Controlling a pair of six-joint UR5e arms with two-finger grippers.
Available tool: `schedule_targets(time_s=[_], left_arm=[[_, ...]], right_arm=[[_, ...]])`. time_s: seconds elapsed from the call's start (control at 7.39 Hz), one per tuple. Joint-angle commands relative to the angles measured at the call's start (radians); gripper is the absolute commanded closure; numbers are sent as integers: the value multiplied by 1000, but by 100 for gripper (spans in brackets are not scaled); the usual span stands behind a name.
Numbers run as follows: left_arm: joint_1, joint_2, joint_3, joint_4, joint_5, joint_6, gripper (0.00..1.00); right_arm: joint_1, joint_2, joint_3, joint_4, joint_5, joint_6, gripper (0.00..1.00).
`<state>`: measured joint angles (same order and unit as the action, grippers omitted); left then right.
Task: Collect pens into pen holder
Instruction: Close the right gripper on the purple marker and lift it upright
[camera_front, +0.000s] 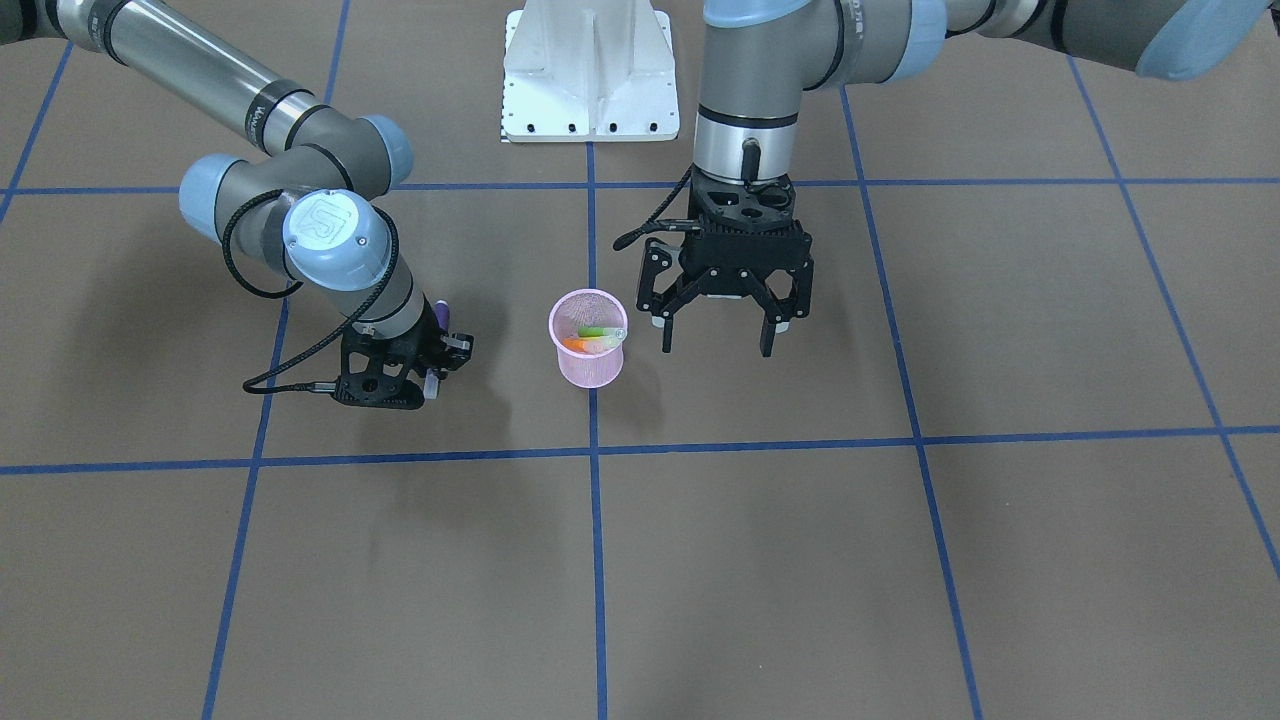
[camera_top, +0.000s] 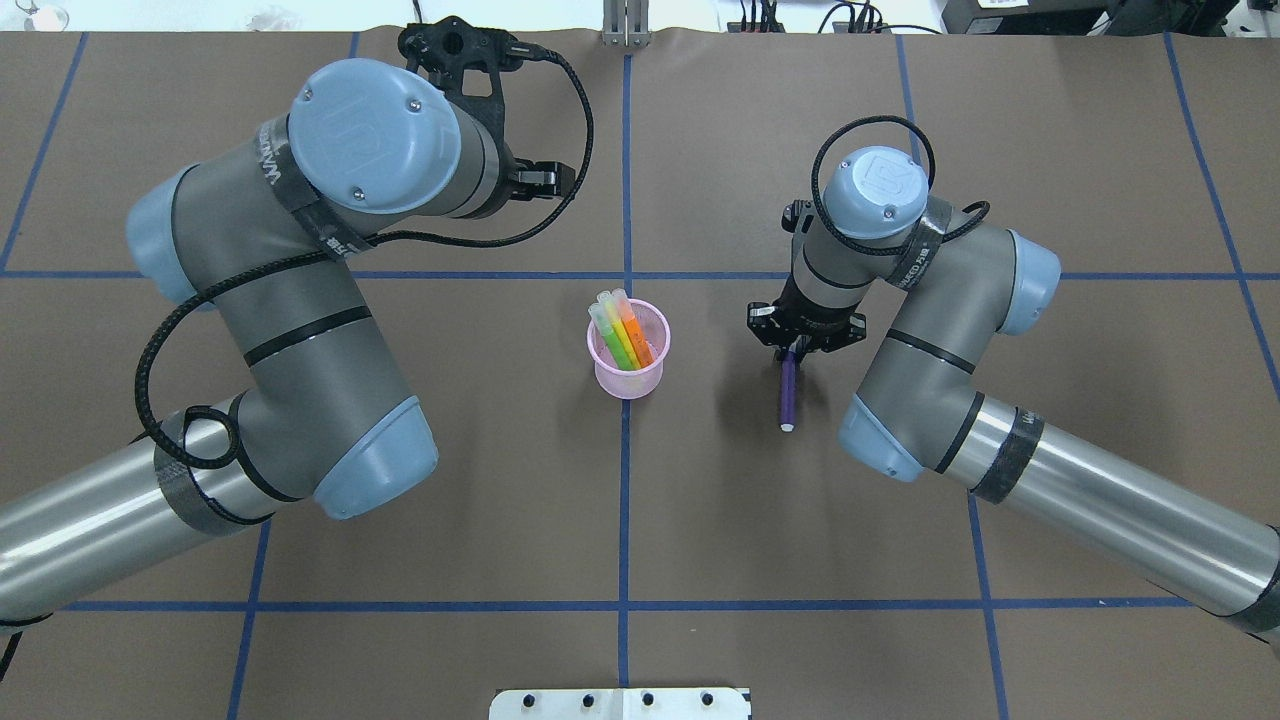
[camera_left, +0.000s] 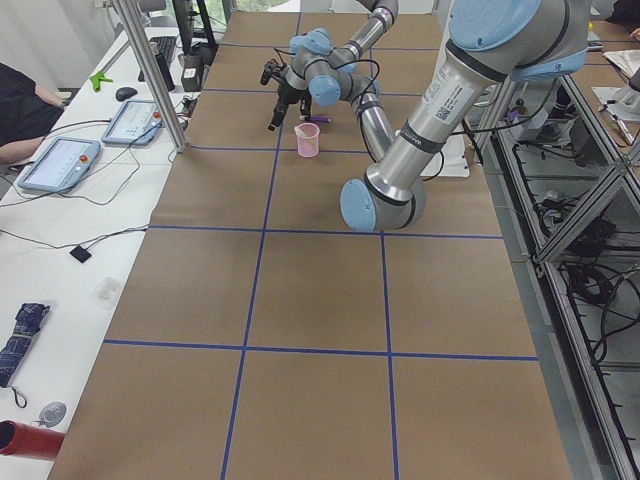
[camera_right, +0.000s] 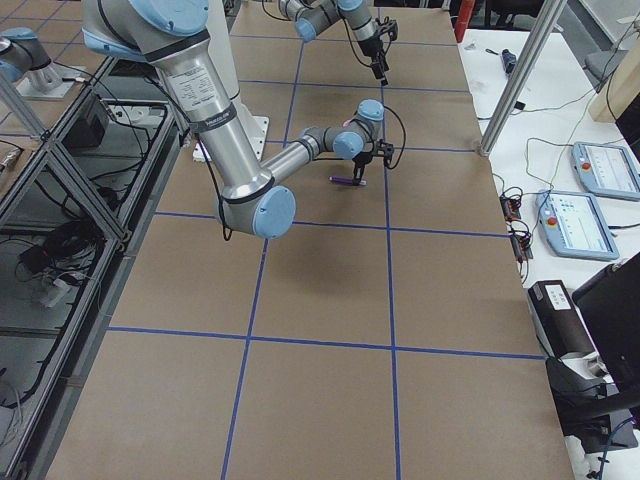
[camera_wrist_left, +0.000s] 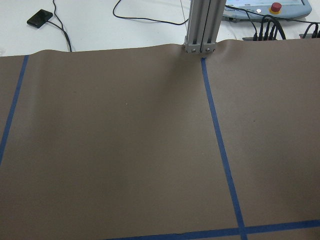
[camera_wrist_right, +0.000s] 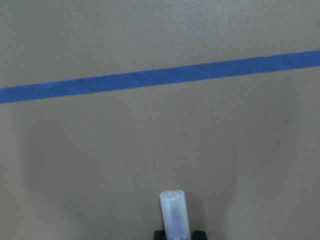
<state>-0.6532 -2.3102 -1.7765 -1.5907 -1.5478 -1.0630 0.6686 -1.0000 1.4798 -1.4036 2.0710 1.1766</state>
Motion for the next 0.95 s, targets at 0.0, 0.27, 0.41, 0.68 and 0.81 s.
schedule_targets(time_s=[0.0,0.27,0.41,0.68,0.81], left_arm=[[0,0,2,0,0,0,0],[0,0,2,-2,0,-2,0],[0,0,2,-2,0,0,0],[-19,23,-6,0,-5,23,0],[-57,44,-9,-2,-61,69,0]], right_arm=[[0,-3,-1,0,-2,-3,100],[15,7,5,-2,3,-5,100],[32,9,22,-3,4,-5,100],[58,12,69,-2,-2,-15,100],[71,14,94,-2,-5,-17,100]])
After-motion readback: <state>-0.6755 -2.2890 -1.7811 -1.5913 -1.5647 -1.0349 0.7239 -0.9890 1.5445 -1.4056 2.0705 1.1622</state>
